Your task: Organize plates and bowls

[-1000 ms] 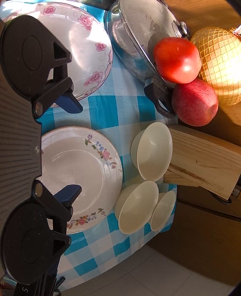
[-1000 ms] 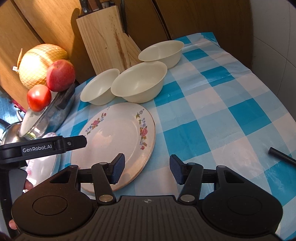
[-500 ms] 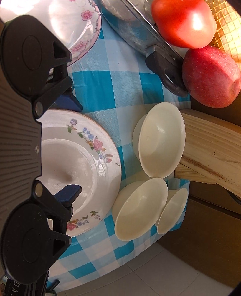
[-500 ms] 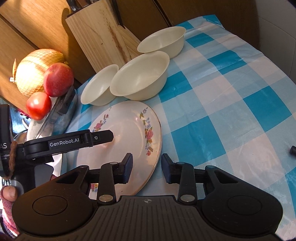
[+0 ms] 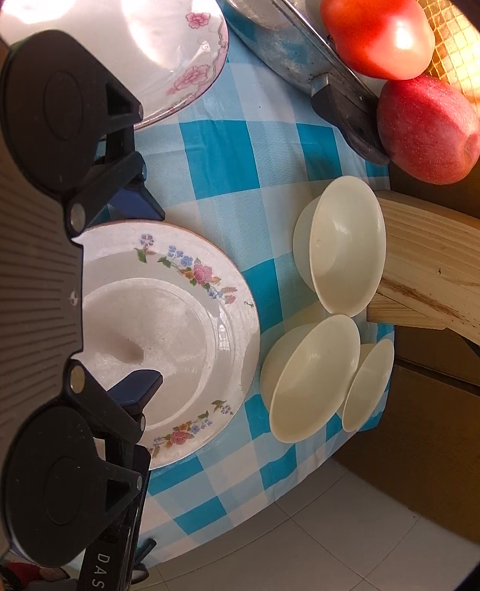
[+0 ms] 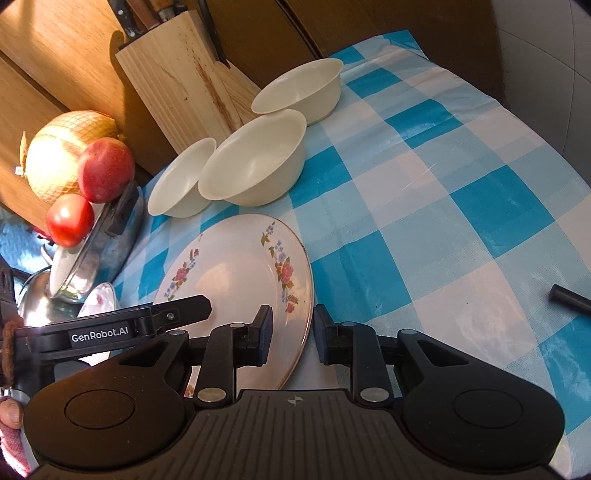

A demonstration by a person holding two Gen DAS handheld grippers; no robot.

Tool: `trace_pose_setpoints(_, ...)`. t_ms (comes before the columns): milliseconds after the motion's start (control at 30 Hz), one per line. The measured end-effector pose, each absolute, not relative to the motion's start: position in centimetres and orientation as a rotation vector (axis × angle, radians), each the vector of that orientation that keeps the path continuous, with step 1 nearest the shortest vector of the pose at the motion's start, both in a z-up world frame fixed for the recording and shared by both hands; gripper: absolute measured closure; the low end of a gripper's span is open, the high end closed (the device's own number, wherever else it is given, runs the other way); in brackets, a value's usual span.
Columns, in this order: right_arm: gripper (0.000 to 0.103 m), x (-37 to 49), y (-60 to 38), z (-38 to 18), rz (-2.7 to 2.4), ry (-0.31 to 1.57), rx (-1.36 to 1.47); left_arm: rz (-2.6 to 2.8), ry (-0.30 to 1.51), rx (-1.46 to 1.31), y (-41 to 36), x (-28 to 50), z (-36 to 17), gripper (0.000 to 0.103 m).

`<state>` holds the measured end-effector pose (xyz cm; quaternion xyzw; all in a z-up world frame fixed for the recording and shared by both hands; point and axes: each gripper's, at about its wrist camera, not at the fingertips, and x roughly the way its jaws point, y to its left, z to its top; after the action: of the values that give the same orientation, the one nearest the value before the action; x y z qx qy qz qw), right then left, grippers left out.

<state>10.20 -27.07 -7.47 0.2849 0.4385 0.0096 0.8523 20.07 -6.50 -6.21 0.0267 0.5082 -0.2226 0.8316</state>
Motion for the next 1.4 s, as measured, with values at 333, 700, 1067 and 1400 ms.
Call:
trace_pose_setpoints(333,0.058,9.7,-26.6,-7.6,0.060,0.883,0.596,-0.448,1.025,0.154,-7.9,19.1,-6.8,0.017)
trace_pose_setpoints(700,0.067,10.1,-26.3,-7.0,0.024,0.870,0.542,-0.438,1.001,0.083,-7.4,19.1,-4.9,0.018)
trace_pose_setpoints(1067,0.067,10.2,-26.7,-5.7,0.020,0.818,0.591,-0.423,0.951,0.049,-7.0,18.9,-2.6,0.018)
trace_pose_setpoints(1400,0.067,9.8,-26.3,-4.9,0.047,0.816,0.604,-0.416,0.892,0.047,-6.7,18.1,-0.7,0.018)
